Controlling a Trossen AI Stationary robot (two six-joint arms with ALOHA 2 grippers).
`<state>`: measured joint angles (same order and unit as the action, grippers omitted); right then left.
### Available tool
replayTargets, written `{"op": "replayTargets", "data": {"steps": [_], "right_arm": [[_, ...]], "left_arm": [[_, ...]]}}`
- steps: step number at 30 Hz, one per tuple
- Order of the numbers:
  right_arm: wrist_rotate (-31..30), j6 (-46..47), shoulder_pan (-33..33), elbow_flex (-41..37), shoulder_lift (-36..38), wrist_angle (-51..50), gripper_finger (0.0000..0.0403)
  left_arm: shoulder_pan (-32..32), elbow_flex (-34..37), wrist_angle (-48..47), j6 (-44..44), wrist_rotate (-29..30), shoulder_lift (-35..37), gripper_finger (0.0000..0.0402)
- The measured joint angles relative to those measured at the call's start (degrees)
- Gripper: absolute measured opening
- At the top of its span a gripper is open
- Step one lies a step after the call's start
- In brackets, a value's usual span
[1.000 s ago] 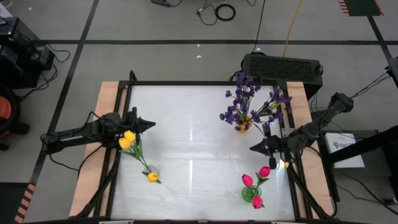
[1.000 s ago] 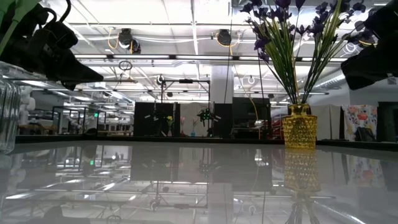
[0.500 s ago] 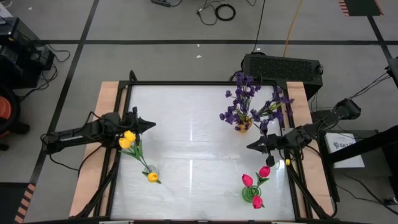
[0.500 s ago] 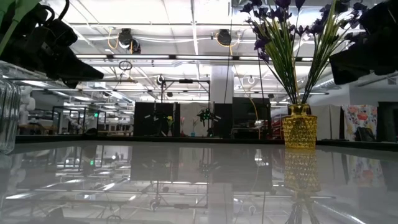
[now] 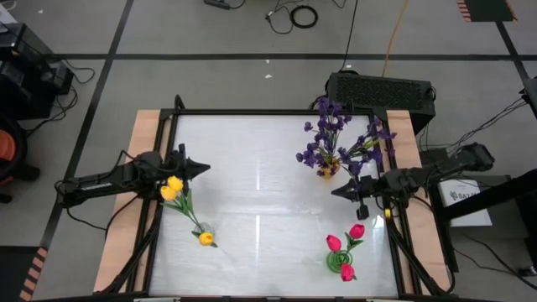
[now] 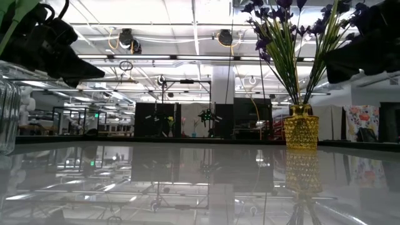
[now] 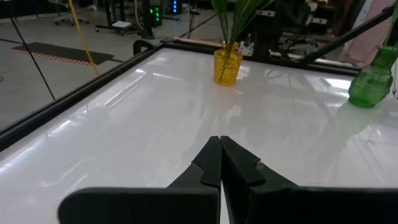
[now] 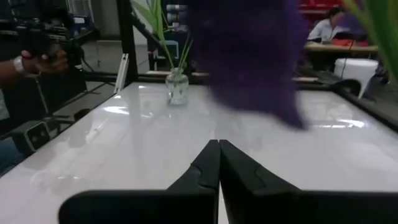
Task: Sort flowers into vase by color
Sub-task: Return to Home Position
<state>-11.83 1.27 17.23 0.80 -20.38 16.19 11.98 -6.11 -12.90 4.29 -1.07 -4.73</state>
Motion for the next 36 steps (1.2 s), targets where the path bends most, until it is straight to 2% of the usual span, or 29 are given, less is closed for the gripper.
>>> {"op": "replayTargets", "data": {"steps": [8,15,21,29,33,36], "right_arm": [[4.7,-1.6,-5.3,0.0,4.1,-1.4,0.0],[6.3,0.3,-6.0,0.0,13.2,-9.1,0.0],[7.3,1.2,-6.0,0.1,20.3,-14.1,0.0],[7.6,2.3,-6.0,0.1,20.3,-14.5,0.0],[4.2,2.3,-6.0,0.1,20.2,-14.0,0.0],[4.2,0.4,-6.0,0.1,20.2,-14.0,0.0]], "left_arm": [[0.0,0.0,2.4,0.1,0.0,0.0,0.0003],[0.0,0.0,3.8,-1.9,-1.0,1.0,0.0003],[-0.1,0.0,2.5,-2.0,-0.6,4.7,0.0003],[-0.1,0.0,1.8,-1.6,-0.3,4.7,0.0003],[-0.1,0.0,2.0,-2.1,-0.3,4.7,0.0003],[-0.1,0.0,1.3,-2.6,-0.3,4.7,0.0003]]}}
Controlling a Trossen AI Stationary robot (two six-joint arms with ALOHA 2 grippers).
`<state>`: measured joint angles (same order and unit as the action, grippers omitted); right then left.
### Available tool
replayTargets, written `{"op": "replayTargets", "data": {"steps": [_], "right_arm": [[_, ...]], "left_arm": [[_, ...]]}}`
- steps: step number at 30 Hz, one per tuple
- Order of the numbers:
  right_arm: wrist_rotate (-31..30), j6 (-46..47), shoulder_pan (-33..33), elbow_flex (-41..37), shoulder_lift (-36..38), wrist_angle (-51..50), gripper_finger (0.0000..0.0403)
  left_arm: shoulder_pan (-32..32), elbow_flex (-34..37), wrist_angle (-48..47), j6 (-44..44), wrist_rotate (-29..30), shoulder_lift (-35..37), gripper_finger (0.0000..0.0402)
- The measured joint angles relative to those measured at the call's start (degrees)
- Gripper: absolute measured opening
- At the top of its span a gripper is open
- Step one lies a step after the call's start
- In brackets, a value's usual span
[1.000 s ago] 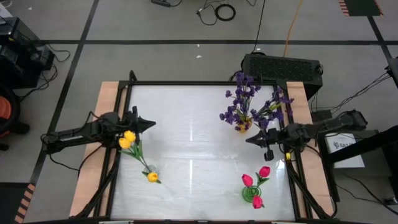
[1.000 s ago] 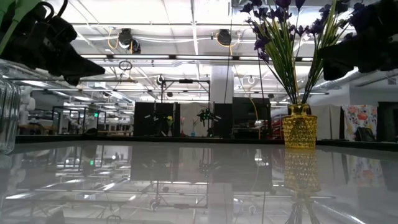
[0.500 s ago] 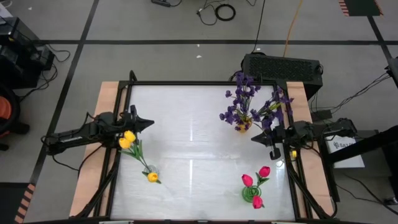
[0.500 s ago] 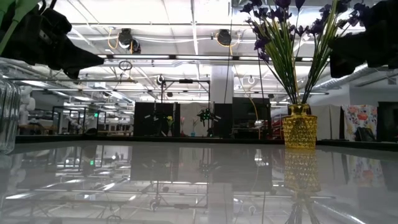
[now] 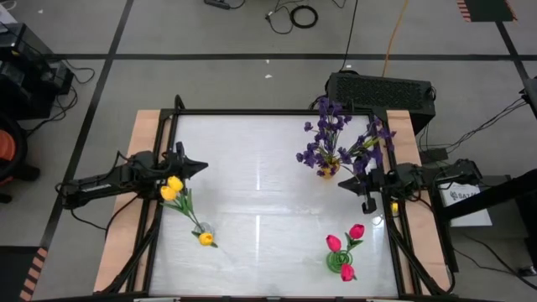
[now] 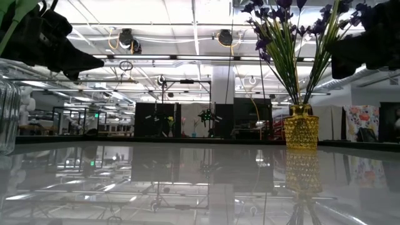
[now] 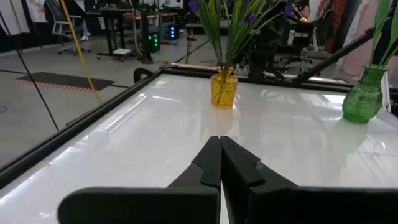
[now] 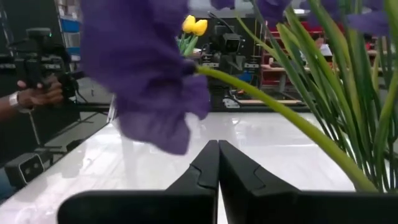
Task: Sort flowers into vase by color
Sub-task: Return to Home Position
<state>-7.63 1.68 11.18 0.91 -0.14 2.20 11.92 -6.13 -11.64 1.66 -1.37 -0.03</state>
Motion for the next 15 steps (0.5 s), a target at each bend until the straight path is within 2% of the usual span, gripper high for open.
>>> {"op": "replayTargets", "data": {"steps": [11,13,15], "right_arm": [[0.2,-0.7,0.0,0.0,0.0,0.0,0.0],[0.2,-0.7,0.0,0.0,0.0,0.0,0.0],[0.2,-0.8,0.0,0.0,0.0,0.0,0.0]], "left_arm": [[-0.5,0.0,-0.5,2.9,-2.7,0.0,0.0003],[-1.4,0.8,2.7,3.0,-2.8,0.0,0.0002],[-2.3,3.2,9.9,3.0,-2.9,0.0,0.0001]]}}
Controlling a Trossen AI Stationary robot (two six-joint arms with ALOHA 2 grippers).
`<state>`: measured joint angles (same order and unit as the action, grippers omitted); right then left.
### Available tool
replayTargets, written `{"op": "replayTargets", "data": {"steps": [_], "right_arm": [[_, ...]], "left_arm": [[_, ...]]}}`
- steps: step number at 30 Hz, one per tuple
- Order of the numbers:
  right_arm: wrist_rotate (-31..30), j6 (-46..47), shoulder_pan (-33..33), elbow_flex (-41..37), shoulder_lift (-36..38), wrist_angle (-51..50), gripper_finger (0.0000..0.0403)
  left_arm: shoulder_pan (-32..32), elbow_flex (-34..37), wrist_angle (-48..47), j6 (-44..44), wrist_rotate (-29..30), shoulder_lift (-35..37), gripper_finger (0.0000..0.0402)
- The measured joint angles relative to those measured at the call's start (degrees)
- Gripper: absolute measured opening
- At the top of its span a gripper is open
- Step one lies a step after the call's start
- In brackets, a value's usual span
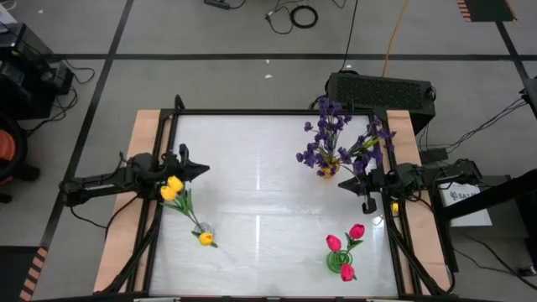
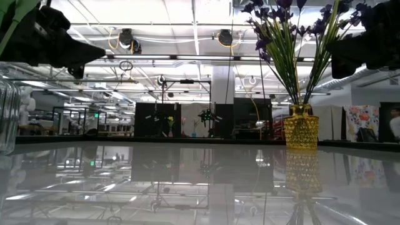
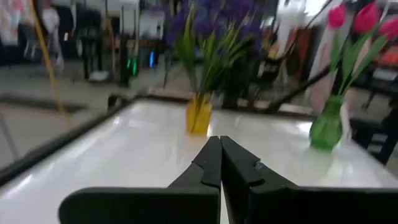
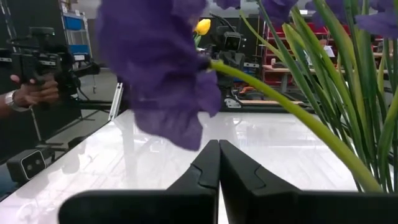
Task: Sort flowers into vase by color
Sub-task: Return to Home Position
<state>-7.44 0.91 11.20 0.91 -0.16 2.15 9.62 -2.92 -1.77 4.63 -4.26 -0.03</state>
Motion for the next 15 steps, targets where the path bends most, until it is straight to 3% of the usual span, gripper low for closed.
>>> {"op": "replayTargets", "data": {"steps": [2,5,15], "right_arm": [[0.0,0.0,0.0,0.0,0.0,0.0,0.0],[0.0,-0.1,0.0,0.0,0.0,0.0,0.0],[0.0,-0.1,0.0,0.0,0.0,0.0,0.0]], "left_arm": [[-0.6,2.5,4.7,-0.1,0.3,0.0,0.0001],[-0.8,2.5,4.1,-0.5,2.6,-0.1,0.0001],[-4.7,2.5,2.7,-0.6,2.1,-0.1,0.0]]}}
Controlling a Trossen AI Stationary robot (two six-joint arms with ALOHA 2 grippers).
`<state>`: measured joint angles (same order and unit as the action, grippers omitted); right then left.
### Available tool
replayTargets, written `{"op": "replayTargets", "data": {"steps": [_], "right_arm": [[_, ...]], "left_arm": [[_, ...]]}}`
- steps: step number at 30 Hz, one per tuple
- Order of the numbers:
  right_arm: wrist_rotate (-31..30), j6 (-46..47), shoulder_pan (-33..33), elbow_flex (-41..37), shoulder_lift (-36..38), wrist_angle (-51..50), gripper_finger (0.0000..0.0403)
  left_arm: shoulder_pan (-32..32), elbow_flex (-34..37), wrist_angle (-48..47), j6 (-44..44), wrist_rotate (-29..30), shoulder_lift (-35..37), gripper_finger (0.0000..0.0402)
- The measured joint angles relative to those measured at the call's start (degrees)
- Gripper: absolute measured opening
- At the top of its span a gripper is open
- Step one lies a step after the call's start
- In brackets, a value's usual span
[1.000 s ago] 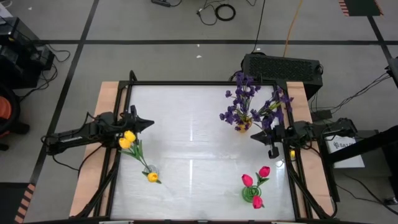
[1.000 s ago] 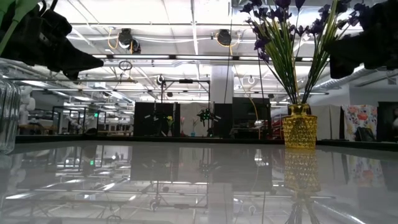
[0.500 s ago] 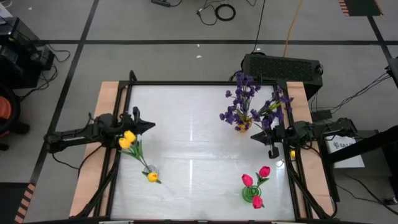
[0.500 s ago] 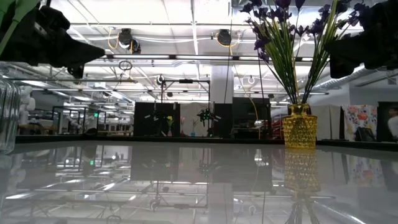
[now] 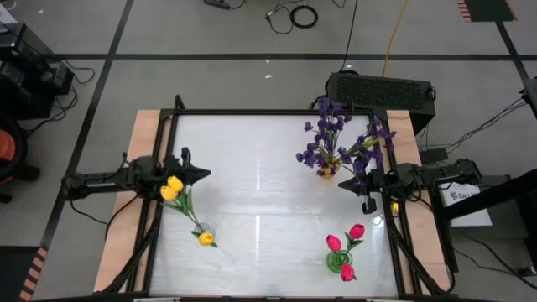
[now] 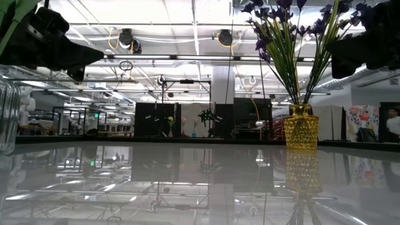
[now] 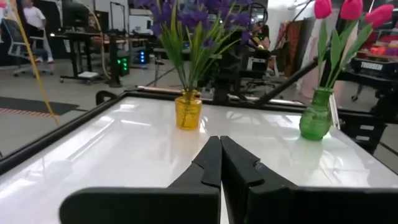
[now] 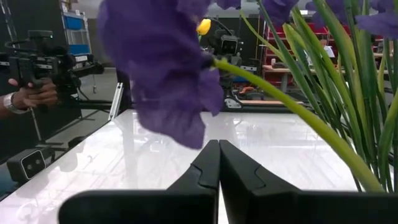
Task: Sort flowers into vase by color
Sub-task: Return to Home Position
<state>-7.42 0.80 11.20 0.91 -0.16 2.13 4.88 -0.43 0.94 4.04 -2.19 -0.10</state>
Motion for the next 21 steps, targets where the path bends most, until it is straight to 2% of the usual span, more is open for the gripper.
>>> {"op": "replayTargets", "data": {"steps": [7,21], "right_arm": [[0.0,0.0,0.0,0.0,0.0,0.0,0.0],[0.0,0.0,0.0,0.0,0.0,0.0,0.0]], "left_arm": [[-4.5,0.0,0.1,-1.8,3.4,0.0,0.0],[-4.6,0.0,-0.1,-6.3,3.8,-0.1,0.0]]}}
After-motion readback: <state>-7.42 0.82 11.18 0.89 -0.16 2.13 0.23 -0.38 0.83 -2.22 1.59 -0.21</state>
